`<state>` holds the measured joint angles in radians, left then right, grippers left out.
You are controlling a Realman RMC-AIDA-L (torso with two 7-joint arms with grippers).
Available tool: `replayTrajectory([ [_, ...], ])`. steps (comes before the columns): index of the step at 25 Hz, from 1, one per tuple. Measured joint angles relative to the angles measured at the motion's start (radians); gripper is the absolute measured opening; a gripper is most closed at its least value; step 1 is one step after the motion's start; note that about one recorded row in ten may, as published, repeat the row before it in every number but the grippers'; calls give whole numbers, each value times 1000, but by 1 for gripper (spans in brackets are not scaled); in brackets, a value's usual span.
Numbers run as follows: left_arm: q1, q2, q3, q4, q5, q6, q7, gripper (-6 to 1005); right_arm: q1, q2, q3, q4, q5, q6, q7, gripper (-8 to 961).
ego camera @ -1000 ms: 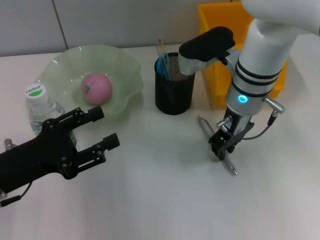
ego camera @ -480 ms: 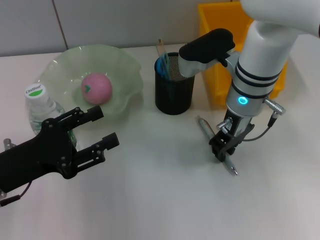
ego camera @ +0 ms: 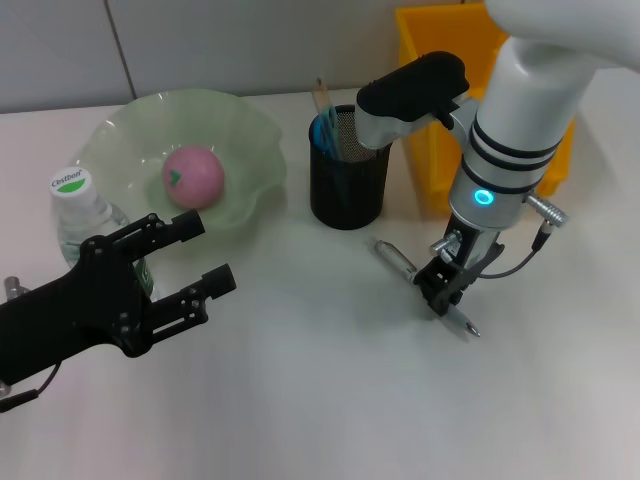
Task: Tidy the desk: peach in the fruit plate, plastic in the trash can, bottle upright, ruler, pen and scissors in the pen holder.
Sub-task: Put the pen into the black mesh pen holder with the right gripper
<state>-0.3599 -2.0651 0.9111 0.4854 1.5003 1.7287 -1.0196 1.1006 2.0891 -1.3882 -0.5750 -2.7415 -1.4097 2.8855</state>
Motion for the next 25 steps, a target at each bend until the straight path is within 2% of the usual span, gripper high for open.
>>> replayTrajectory([
  [5,0,0,0,0,-5,0,1,709,9,-4,0,4,-3,-6,1,155],
  [9,2,0,0,0,-6,0,0,709,-6,-4,1,-60,0,-24,-11,130],
  [13,2,0,-12,-3,-6,-5,-3,709,-48,-5,2,-201,32,-108,-52,131],
  [16,3,0,-19,-3,-6,-7,-3,709,-70,-6,1,-260,36,-139,-61,131],
  [22,11,1,-38,-4,-6,-13,-5,709,-152,-5,-1,-451,38,-224,-93,133],
  [23,12,2,-42,-4,-6,-15,-5,709,-188,-4,-2,-518,46,-236,-103,133],
  [25,16,2,-49,-5,-6,-17,-5,709,-206,-4,-3,-549,54,-238,-109,134],
])
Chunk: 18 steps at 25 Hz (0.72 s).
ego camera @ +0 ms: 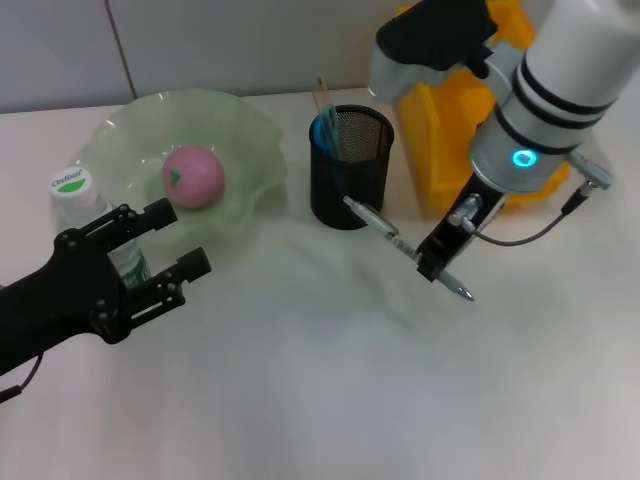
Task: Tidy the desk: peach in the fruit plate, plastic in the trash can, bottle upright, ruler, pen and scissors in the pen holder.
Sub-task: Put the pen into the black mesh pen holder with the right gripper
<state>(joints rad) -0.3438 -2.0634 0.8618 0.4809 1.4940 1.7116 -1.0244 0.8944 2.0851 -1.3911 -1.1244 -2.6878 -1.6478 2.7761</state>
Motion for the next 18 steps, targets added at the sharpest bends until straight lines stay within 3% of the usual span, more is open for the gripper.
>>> replayTrajectory([
  [9,11,0,-25,-14,0,-6,0,709,-116,0,-11,-178,103,58,-87,136],
  [18,15,1,-32,-27,0,-14,0,709,-141,-2,-6,-237,183,160,-150,139],
])
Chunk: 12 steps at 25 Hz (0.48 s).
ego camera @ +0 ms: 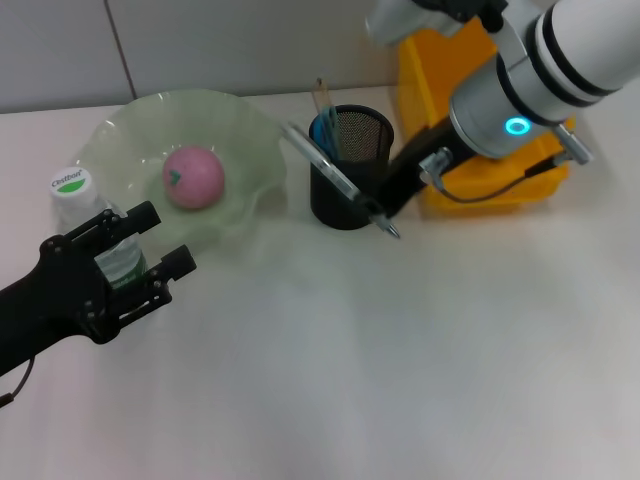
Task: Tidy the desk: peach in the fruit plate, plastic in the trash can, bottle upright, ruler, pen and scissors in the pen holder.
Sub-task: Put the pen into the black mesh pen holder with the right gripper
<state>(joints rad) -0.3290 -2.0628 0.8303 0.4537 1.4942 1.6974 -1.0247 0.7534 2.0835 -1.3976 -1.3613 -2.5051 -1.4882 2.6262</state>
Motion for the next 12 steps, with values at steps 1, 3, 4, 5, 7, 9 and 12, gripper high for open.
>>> replayTrajectory([
  [1,2,0,-2,0,0,-1,0,709,-1,0,2,-5,8,12,-3,139],
  [3,5,0,-7,0,0,-3,0,709,-2,-1,5,-18,18,34,-7,140],
  [4,6,0,-8,0,0,-4,0,709,-3,-1,6,-25,21,43,-8,140],
  [5,7,0,-8,0,0,-5,0,709,-5,-1,6,-34,26,53,-9,140],
  [7,7,0,-8,0,0,-6,0,709,-12,-1,6,-52,43,77,-18,141],
  [9,7,0,-8,0,0,-7,0,709,-27,0,5,-71,74,118,-35,141],
  [12,7,0,-8,0,0,-9,0,709,-44,0,0,-78,119,190,-61,142],
])
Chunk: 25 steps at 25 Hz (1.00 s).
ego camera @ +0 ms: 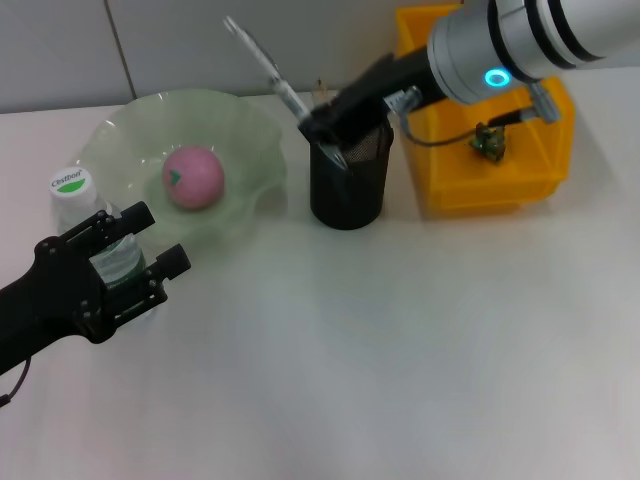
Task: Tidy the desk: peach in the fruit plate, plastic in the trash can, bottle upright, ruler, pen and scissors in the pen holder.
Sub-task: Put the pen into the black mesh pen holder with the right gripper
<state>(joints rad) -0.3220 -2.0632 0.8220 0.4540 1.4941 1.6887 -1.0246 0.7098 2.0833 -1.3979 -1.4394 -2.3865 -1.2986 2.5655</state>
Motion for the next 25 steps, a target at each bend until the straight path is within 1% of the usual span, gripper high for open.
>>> replayTrajectory([
  [6,0,0,-5,0,0,-1,0,708,-49,0,4,9,131,165,-75,144],
  [10,0,0,-6,0,0,-2,-1,708,-106,-2,20,19,271,284,-148,145],
  [12,-2,0,-7,0,0,-2,-1,708,-127,-2,39,46,348,324,-205,145],
  [13,-2,0,-8,0,0,-1,-3,708,-143,-2,60,83,417,356,-258,145],
  [14,-3,0,-9,0,0,-1,-5,708,-143,-2,60,83,417,356,-258,146],
  [16,-4,0,-10,0,0,-1,-11,708,-159,-2,85,137,493,393,-325,146],
  [19,-5,0,-10,0,0,-2,-15,708,-176,-2,132,235,648,421,-482,147],
  [21,-5,0,-11,0,0,-4,-15,708,-183,-2,169,297,764,408,-610,148],
  [23,-6,0,-11,0,0,-7,-18,708,-187,-4,206,352,841,380,-717,148],
  [25,-8,-1,-11,0,0,-8,-22,708,-190,-5,246,403,878,338,-805,149],
])
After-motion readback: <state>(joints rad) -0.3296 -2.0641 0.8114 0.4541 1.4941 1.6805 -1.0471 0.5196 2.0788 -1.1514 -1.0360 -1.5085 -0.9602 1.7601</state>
